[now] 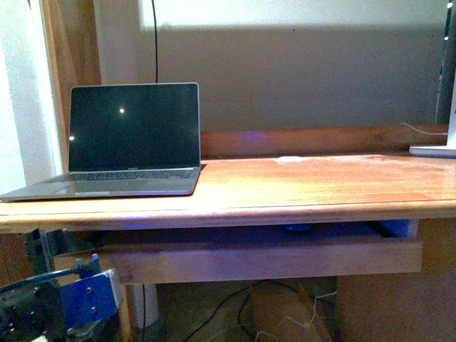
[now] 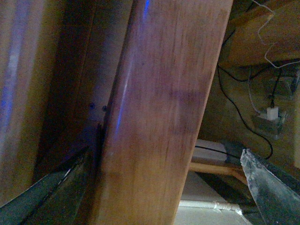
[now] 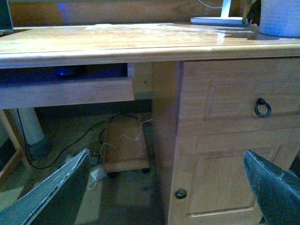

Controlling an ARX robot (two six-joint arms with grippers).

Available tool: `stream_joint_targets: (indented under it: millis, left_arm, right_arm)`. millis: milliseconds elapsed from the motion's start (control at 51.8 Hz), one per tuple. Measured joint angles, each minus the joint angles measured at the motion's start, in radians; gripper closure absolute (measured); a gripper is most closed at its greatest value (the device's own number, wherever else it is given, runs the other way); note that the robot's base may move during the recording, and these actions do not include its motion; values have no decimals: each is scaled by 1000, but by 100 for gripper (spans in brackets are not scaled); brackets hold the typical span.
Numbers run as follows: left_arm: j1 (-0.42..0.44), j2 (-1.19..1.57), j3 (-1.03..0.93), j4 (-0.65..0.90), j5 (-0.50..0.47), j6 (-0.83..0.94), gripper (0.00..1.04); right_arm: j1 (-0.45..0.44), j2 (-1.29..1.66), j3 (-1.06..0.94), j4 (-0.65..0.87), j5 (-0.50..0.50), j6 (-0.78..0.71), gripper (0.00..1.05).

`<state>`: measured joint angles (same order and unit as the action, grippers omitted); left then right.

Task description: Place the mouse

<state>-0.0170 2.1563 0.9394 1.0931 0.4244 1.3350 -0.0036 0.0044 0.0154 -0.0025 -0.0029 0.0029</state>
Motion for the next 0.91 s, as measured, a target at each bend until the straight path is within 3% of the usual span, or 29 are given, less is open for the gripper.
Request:
stream_joint_targets:
  millis: [309,386,444,540,656,675,752,810,907]
  left_arm:
    - [16,79,139,-95,-26,-12,8]
    - [19,48,142,-224,-48,-6,8]
    - [18,-36,130,-449,-25,-42,8]
    - [18,-186,110,-833,81,-174,8]
    - [20,-317,60,-1098,276,-293,8]
    - [5,-419,-14,-1184,493,-523,8]
    - [3,-456,-66,-1100,569,-663,8]
    - [4,-494,-133,-942,580,-842,8]
    - [5,-554,-218,-642,506,-1190,8]
  right_arm:
    - [0,0,0,0,0,0,7]
    - [0,0,0,0,0,0,7]
    - [0,0,0,0,-1,0,7]
    - [0,0,0,0,0,0,7]
    - [0,0,0,0,0,0,7]
    - [0,0,0,0,0,0,7]
    - [0,0,0,0,0,0,7]
    - [0,0,0,0,0,0,7]
    - [0,0,0,0,0,0,7]
